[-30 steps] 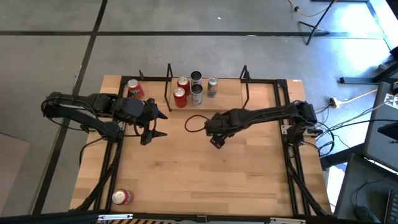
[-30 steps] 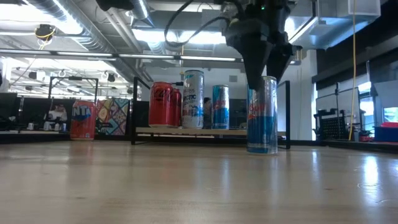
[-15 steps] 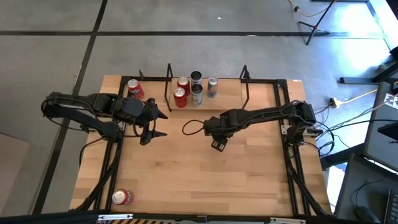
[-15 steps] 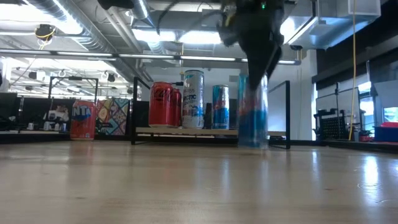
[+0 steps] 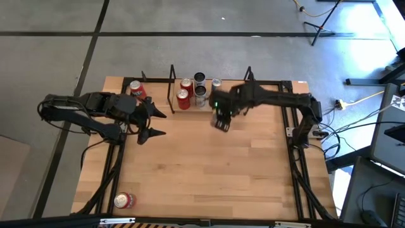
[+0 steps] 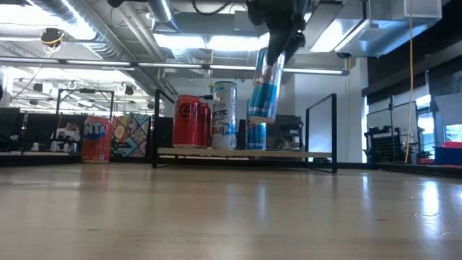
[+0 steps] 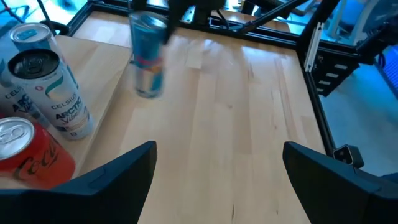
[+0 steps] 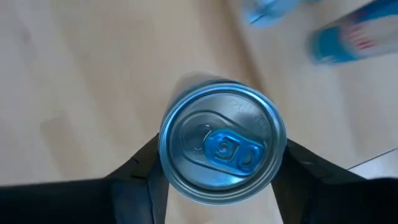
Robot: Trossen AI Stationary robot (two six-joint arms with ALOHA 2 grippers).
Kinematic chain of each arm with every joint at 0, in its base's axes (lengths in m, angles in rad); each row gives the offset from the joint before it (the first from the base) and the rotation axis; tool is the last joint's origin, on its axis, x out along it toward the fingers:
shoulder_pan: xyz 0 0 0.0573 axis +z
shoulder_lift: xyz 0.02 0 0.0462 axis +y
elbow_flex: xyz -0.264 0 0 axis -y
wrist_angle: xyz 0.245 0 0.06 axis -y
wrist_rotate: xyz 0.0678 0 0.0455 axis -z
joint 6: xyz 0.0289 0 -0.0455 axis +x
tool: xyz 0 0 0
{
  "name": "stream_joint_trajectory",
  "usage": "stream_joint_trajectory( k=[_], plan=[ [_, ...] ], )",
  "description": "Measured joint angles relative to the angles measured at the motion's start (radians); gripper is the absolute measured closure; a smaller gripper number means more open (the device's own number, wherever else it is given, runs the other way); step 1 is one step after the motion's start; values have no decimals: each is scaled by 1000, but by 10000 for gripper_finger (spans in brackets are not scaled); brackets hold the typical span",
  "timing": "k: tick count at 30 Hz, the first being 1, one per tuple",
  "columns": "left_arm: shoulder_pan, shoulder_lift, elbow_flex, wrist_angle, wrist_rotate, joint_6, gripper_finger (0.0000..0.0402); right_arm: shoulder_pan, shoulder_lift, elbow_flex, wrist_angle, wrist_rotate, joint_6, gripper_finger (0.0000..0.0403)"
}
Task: Place canned beverage on shelf
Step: Put the blue soda can on the shelf and align it with the other blue soda can
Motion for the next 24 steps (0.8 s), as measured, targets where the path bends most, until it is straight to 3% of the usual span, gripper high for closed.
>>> stream_joint_trajectory(
  k=[12,24],
  plan=[
    [61,-2,0,-7,-11,13,56,-218,0,2,80,25,-147,210],
    [131,-2,0,-6,-16,27,56,-271,1,-156,212,-29,-237,210]
  ],
)
